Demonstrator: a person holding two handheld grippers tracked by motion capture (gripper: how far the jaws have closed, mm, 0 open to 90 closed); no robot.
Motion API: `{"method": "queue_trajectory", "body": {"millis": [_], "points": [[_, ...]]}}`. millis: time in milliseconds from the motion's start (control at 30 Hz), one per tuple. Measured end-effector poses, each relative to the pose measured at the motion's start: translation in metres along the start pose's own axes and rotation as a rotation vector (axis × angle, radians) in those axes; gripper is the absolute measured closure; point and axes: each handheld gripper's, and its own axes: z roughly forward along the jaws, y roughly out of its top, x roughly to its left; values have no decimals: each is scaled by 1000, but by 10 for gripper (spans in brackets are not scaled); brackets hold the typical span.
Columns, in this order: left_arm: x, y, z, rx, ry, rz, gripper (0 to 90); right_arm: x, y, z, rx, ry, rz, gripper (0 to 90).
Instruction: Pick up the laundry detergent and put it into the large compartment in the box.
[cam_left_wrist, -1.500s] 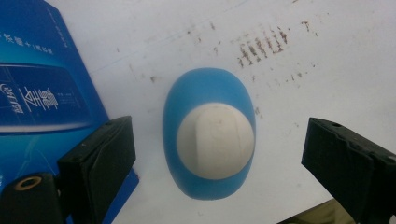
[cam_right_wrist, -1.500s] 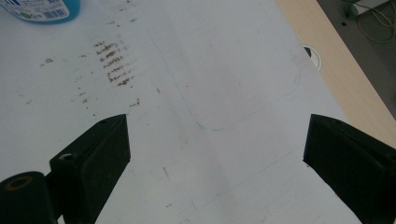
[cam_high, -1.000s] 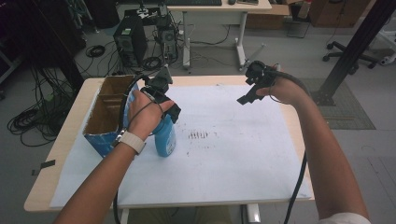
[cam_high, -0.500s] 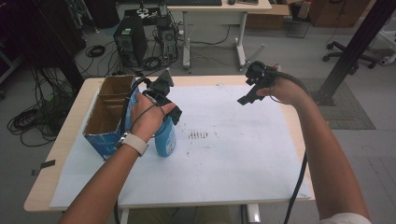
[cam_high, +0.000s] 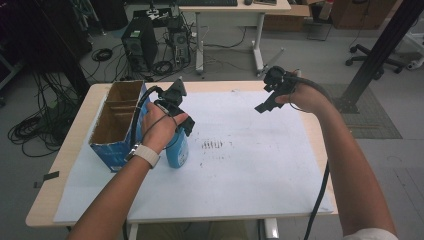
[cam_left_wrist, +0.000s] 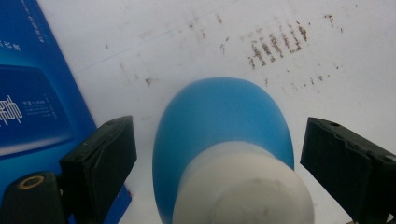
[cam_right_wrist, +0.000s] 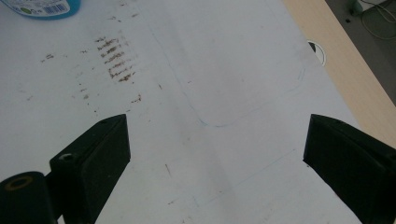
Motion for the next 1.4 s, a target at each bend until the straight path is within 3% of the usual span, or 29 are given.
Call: {"method": "queue_trajectory", "body": {"millis": [1400], "points": [[5, 0, 7, 18, -41, -2, 359, 0, -2, 2, 0, -1, 4, 74]]}}
